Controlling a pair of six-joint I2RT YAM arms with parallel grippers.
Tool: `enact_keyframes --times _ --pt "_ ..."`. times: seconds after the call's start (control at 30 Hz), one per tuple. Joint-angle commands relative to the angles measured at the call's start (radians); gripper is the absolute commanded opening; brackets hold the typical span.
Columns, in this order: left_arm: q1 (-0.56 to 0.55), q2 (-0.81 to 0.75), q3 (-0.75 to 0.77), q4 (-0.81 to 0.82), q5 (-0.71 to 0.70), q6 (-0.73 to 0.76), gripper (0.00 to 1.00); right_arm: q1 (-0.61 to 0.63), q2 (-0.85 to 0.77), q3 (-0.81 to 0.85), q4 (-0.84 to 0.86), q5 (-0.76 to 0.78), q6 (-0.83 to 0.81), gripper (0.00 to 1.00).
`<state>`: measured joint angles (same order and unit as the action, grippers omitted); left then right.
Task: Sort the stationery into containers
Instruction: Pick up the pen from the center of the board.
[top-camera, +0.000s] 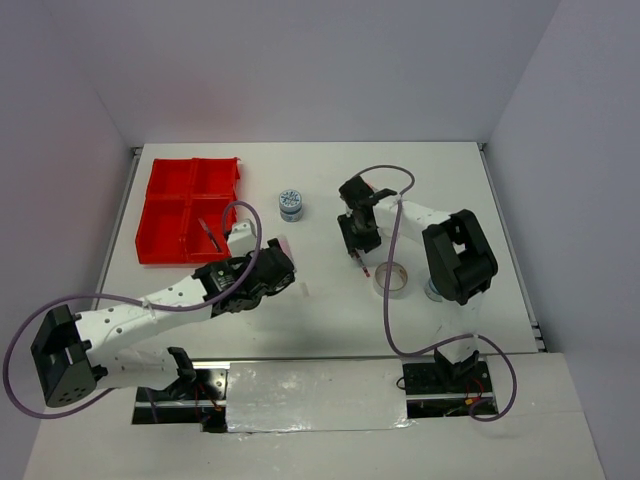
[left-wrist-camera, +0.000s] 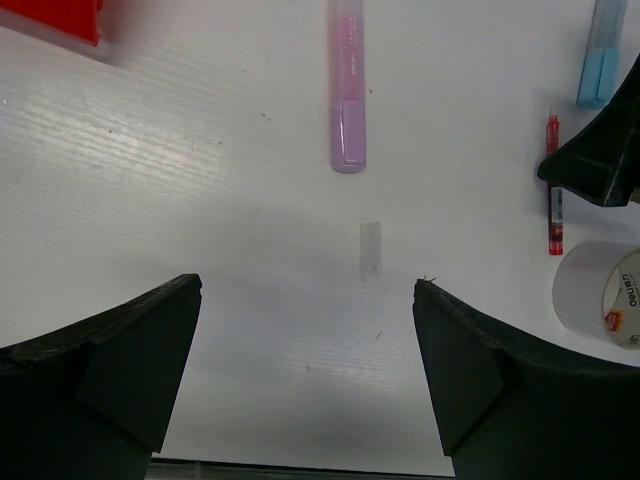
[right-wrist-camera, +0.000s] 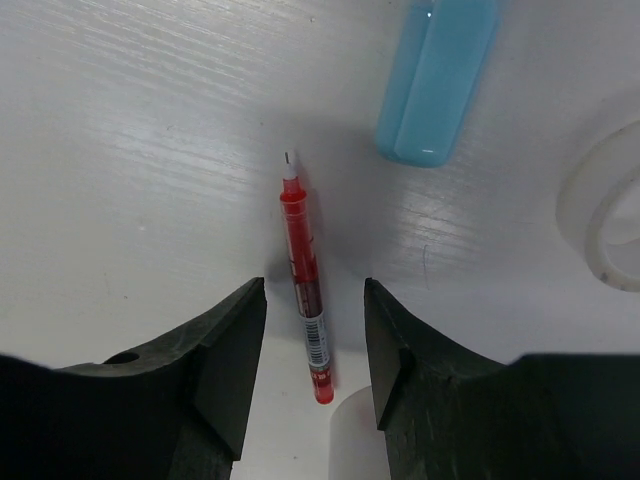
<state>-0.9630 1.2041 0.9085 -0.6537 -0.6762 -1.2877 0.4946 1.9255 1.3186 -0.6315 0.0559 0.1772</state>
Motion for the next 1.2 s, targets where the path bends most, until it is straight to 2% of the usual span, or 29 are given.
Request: enact_keyframes --times 0.0,0.23,0.33,0.37,0.43,0.47,0.5,0.63,0.8,0.97,1.17 --pt "0.003 -0.037 -0.017 0.0 -0.039 0.005 0.99 -0.005 -0.003 -0.012 -0.011 0.001 -0.002 0.51" --pt "0.015 -0.011 -0.01 -0.001 -0.03 0.018 0.99 0.009 0.0 -0.105 0.012 0.001 -0.002 0.47" --pt "0.021 0.0 -0.007 0.005 -0.02 0.022 0.99 0.013 0.0 -0.136 0.042 -0.03 -0.012 0.4" --pt "0.02 0.002 -0.007 0.006 -0.019 0.024 0.99 0.013 -0.002 -0.139 0.055 -0.04 -0.018 0.37" --pt "0.021 0.005 -0.005 0.011 -0.013 0.027 0.99 0.013 -0.002 -0.14 0.061 -0.092 -0.028 0.19" --pt "0.023 0.005 -0.005 0.011 -0.011 0.027 0.99 0.013 -0.005 -0.139 0.058 -0.103 -0.027 0.03" --pt "0.021 0.008 -0.003 0.009 -0.011 0.027 0.99 0.013 -0.01 -0.139 0.058 -0.105 -0.021 0.0" --pt "0.023 0.018 0.003 0.012 0.015 0.008 0.99 0.022 -0.092 -0.151 0.075 -0.164 -0.001 0.0" --pt "0.017 0.112 0.038 0.095 0.102 0.031 0.99 0.024 -0.415 -0.186 0.148 -0.24 0.082 0.0" --pt "0.0 0.338 0.182 0.046 0.128 -0.021 0.99 0.021 -0.617 -0.153 0.017 -0.093 0.151 0.0" --pt "0.0 0.554 0.297 -0.029 0.139 -0.056 0.95 0.022 -0.807 -0.205 -0.102 -0.022 0.137 0.0"
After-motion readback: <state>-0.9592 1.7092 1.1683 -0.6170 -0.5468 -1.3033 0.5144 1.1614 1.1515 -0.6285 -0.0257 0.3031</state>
